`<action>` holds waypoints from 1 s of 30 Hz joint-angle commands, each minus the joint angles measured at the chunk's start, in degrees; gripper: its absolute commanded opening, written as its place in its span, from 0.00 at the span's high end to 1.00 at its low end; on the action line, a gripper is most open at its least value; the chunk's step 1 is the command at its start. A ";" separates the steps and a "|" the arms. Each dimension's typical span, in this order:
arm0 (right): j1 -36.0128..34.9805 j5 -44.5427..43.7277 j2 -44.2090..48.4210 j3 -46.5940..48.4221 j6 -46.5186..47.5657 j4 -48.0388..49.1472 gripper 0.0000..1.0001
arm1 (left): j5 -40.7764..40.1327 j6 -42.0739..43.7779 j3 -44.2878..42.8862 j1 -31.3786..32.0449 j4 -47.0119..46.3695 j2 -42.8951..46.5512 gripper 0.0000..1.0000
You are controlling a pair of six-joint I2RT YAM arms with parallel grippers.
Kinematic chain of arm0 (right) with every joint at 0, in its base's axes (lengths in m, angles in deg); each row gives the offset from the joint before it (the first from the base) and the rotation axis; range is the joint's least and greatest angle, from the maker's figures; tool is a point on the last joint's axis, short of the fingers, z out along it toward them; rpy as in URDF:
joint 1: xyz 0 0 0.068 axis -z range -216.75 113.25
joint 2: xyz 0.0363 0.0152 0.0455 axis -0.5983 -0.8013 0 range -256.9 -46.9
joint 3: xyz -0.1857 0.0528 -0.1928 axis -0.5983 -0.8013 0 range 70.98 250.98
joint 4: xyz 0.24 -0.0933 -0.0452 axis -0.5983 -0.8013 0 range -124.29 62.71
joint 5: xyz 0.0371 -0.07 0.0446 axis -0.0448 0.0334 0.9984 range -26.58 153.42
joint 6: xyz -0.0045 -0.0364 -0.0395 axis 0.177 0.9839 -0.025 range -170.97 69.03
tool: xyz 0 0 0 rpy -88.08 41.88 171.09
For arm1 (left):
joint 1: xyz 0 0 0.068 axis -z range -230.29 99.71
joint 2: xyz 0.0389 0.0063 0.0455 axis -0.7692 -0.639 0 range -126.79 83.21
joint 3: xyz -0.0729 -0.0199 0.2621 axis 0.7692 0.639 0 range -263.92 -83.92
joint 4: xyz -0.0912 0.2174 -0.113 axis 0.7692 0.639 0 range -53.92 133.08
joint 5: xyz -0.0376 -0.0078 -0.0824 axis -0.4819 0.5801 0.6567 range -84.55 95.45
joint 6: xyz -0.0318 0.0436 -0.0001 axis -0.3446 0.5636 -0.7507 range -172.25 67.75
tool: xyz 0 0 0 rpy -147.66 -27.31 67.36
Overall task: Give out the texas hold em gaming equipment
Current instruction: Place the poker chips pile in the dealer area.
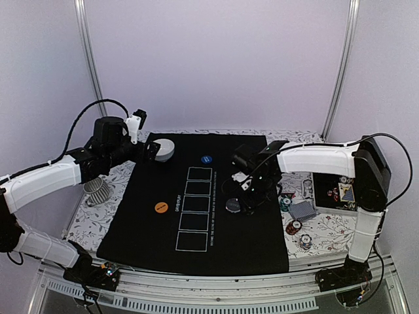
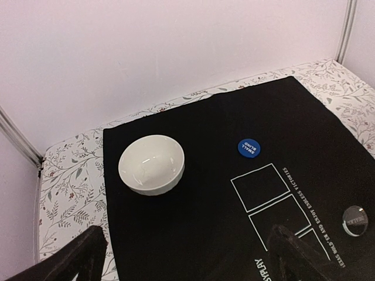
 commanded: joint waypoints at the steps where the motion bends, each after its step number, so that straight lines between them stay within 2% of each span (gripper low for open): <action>1: -1.75 1.99 -3.86 -0.84 -0.90 2.07 0.98 | -0.12 0.44 0.63 0.54 -1.62 -0.39 0.02; 9: -0.88 -2.14 -5.48 -3.88 -1.22 3.20 0.97 | -0.14 0.60 0.68 0.54 -1.62 -0.30 0.02; 21: 0.96 -3.44 -6.86 -5.60 -1.89 6.49 0.96 | -0.21 0.69 0.72 0.54 -1.61 -0.24 0.02; 22: 0.96 -3.64 -7.01 -5.86 -1.96 6.52 0.95 | -0.26 0.69 0.72 0.54 -1.62 -0.19 0.02; 26: 0.92 -4.41 -7.04 -6.50 -2.47 6.38 0.72 | -0.13 0.69 0.72 0.54 -1.62 -0.32 0.02; 30: 0.92 -5.74 -7.13 -6.69 -2.85 5.56 0.56 | -0.21 0.73 0.72 0.48 -1.62 -0.32 0.02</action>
